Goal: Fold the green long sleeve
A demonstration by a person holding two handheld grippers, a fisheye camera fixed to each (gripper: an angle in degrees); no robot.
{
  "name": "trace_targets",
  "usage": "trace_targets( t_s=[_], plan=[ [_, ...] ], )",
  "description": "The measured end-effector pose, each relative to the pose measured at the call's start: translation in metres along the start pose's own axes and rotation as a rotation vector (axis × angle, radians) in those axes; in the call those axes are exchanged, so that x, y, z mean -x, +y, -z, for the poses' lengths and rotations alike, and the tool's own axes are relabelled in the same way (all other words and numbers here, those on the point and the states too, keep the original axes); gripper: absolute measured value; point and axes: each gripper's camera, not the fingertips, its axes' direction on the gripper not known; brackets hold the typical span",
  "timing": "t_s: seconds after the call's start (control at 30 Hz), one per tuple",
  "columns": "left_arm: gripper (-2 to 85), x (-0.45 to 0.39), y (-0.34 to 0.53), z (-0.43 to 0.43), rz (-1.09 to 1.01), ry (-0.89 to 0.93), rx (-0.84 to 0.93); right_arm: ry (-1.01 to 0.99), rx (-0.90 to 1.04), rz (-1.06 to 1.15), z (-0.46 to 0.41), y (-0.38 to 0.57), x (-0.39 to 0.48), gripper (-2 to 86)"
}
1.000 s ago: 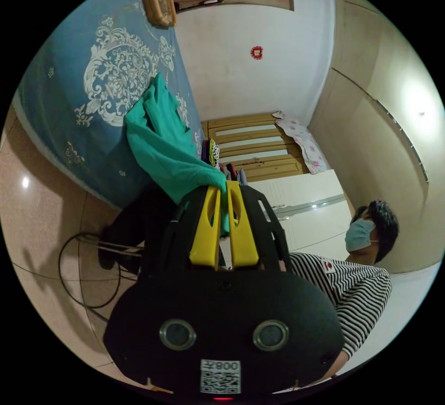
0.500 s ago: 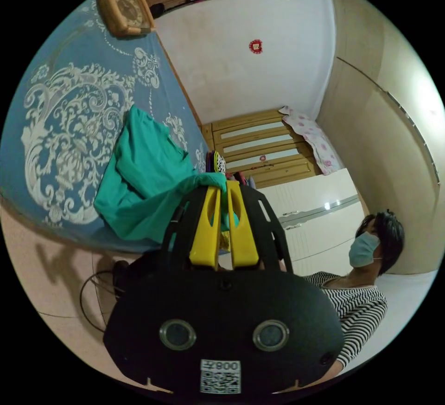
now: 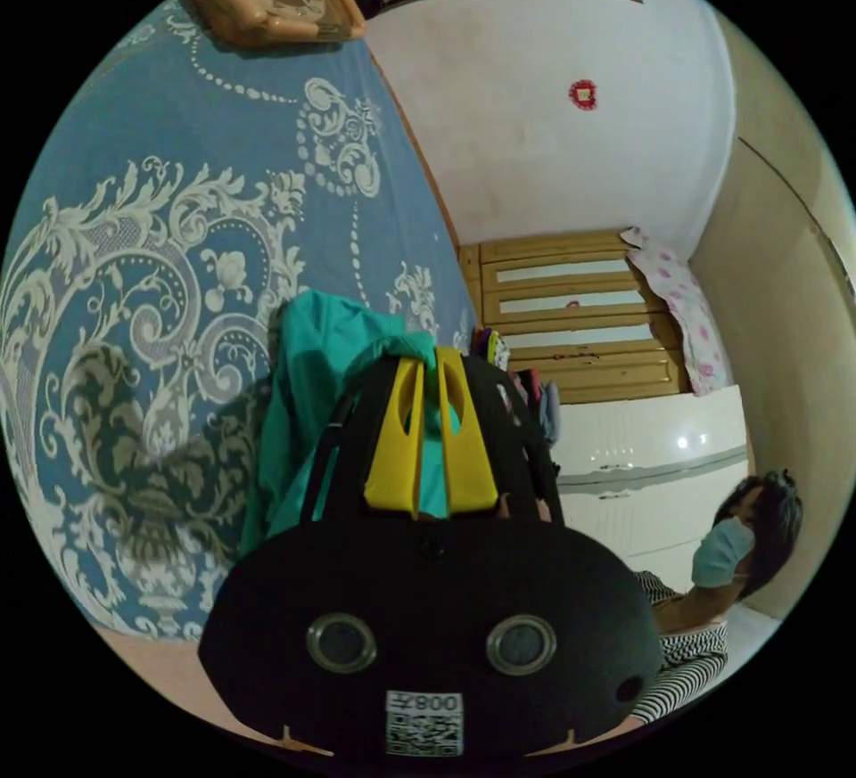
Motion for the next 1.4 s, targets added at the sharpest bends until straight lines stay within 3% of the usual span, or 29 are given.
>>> trace_targets(
  t_s=[0.2, 0.47, 0.57, 0.77, 0.9, 1.1, 1.23, 1.4],
  plan=[
    [6.4, 0.033, -0.065, -0.061, 0.080, -0.094, -0.013, 0.030, 0.044, -0.108, -0.064, -0.086, -0.036, 1.9],
    [7.7, 0.037, -0.097, -0.094, -0.002, -0.012, -0.103, 0.092, -0.047, -0.071, -0.095, -0.121, -0.048, 2.2],
    [7.3, 0.031, -0.100, -0.132, -0.036, 0.018, 0.041, 0.080, -0.059, 0.050, -0.112, -0.124, -0.029, 2.0],
    [4.6, 0.023, -0.123, -0.221, -0.095, -0.131, 0.284, 0.296, 0.276, 0.335, -0.233, -0.130, 0.024, 0.6],
    [2.7, 0.019, -0.156, -0.251, -0.100, -0.219, 0.263, 0.571, 0.323, 0.336, -0.292, -0.162, 0.022, 0.3],
    [4.2, -0.006, -0.204, -0.265, -0.228, -0.242, 0.154, 0.628, 0.167, 0.307, -0.304, -0.216, 0.031, 0.9],
    [7.5, -0.022, -0.195, -0.279, -0.405, -0.231, 0.246, 0.618, 0.196, 0.478, -0.330, -0.194, 0.046, 3.5],
    [8.9, -0.022, -0.184, -0.306, -0.515, -0.416, 0.395, 0.794, 0.322, 0.696, -0.387, -0.146, 0.047, 5.8]
  ],
)
